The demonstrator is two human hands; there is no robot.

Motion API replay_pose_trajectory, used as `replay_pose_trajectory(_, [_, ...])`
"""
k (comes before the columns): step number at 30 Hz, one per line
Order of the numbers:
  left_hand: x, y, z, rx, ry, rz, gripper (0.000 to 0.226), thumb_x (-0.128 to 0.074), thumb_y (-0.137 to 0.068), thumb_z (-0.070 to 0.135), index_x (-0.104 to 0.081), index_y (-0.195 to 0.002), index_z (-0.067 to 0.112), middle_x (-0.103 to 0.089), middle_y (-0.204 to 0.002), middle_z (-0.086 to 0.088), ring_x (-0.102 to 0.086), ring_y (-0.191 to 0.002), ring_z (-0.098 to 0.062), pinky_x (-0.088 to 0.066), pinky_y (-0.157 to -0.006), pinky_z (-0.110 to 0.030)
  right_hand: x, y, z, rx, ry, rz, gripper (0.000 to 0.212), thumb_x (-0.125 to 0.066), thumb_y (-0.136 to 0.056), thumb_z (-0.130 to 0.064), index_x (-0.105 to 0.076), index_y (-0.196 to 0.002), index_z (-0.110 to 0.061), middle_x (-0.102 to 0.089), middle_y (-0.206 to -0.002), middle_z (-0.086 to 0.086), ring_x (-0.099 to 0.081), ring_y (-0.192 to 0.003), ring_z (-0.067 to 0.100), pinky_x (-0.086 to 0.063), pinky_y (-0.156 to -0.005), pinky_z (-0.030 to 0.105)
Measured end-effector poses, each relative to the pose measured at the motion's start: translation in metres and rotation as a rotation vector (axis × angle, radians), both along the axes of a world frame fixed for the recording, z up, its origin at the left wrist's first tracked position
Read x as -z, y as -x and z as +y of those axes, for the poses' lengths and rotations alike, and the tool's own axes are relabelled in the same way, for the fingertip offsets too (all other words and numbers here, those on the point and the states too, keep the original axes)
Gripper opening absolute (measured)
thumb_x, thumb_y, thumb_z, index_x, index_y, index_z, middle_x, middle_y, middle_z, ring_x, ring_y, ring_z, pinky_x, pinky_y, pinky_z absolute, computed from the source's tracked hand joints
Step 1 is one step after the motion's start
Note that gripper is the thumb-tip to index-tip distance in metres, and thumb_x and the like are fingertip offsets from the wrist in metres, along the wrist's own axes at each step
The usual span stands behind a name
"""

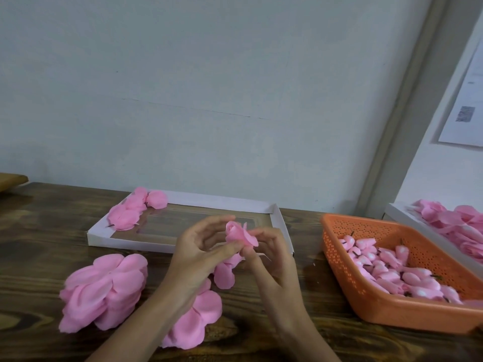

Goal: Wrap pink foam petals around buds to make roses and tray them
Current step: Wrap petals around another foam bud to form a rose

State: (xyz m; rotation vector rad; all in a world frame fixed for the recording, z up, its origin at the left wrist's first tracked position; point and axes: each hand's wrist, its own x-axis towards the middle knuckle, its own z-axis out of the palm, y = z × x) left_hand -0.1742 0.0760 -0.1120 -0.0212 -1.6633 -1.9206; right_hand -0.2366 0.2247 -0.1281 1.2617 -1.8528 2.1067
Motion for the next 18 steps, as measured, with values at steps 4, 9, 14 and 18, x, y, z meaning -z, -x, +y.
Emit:
replay_pose_trajectory(4, [-0.003, -0.003, 0.002, 0.029, 0.025, -0.001, 0.033, -0.093, -0.077, 0.028, -0.081, -0.108, 0.027, -0.081, -0.107, -0.006, -0.078, -0.095, -0.022, -0.063, -0.077, -0.032, 0.003, 0.003, 0.003, 0.097, -0.026, 0.144, 0.020, -0.061, -0.107, -0.020, -0.063, -0.126, -0.024, -0.071, -0.125, 0.001, -0.073, -0.104, 0.030, -0.059, -0.083, 0.054])
replay_pose_trajectory(9, [-0.006, -0.004, -0.001, 0.017, -0.018, 0.007, 0.042, -0.091, -0.063, 0.034, -0.082, -0.103, 0.024, -0.081, -0.102, -0.012, -0.078, -0.092, -0.029, -0.063, -0.081, -0.045, -0.002, 0.001, 0.004, 0.163, -0.025, 0.241, 0.017, -0.065, -0.104, -0.020, -0.067, -0.119, -0.027, -0.068, -0.128, -0.002, -0.068, -0.117, 0.027, -0.058, -0.085, 0.053])
replay_pose_trajectory(14, [-0.005, -0.003, -0.002, -0.016, -0.008, 0.050, 0.035, -0.092, -0.069, 0.031, -0.082, -0.101, 0.022, -0.080, -0.111, -0.007, -0.077, -0.101, -0.030, -0.065, -0.084, -0.046, -0.009, 0.001, 0.011, 0.297, 0.034, 0.370, 0.009, -0.066, -0.096, -0.016, -0.071, -0.104, -0.018, -0.064, -0.122, -0.011, -0.066, -0.117, 0.025, -0.056, -0.088, 0.040])
replay_pose_trajectory(18, [-0.005, -0.003, 0.001, -0.028, -0.016, 0.072, 0.036, -0.088, -0.068, 0.035, -0.082, -0.102, 0.024, -0.080, -0.111, -0.005, -0.077, -0.103, -0.025, -0.064, -0.079, -0.032, -0.013, -0.003, 0.012, 0.259, 0.042, 0.419, 0.018, -0.069, -0.091, 0.001, -0.071, -0.103, -0.012, -0.071, -0.117, -0.009, -0.069, -0.113, 0.024, -0.057, -0.085, 0.048])
